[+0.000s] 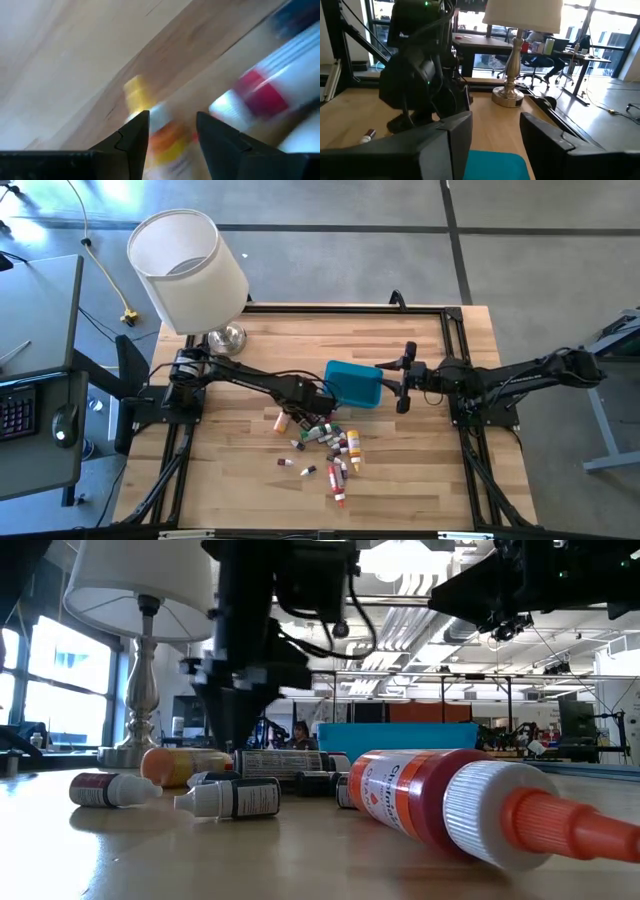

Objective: Pick & Place food coloring
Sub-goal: Put the left large yellow food coloring bottle into the bin

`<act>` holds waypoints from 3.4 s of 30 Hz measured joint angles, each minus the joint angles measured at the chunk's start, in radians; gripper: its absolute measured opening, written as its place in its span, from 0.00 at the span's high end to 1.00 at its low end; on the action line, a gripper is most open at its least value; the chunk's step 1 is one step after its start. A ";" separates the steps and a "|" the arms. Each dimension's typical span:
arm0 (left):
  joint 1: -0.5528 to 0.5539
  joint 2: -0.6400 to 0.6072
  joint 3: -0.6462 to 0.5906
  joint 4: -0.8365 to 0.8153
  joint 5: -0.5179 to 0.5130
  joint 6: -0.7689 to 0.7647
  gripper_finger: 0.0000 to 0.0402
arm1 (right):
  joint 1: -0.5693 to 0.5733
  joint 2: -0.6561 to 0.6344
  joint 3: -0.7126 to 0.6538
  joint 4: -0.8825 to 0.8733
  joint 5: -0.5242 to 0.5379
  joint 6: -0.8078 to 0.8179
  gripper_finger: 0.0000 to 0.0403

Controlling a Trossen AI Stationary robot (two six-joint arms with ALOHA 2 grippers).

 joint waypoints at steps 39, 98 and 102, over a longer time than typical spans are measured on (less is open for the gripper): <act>0.000 -0.019 -0.055 -0.096 0.044 -0.331 0.60 | 0.000 -0.008 -0.001 0.038 0.000 -0.074 0.64; -0.215 -0.028 0.297 -0.101 -1.108 -0.227 0.75 | 0.127 -0.467 -0.002 -0.234 0.244 -0.139 0.69; -0.178 -0.028 0.196 0.093 -1.111 -0.195 0.75 | 0.128 -0.457 -0.002 -0.232 0.223 -0.107 0.69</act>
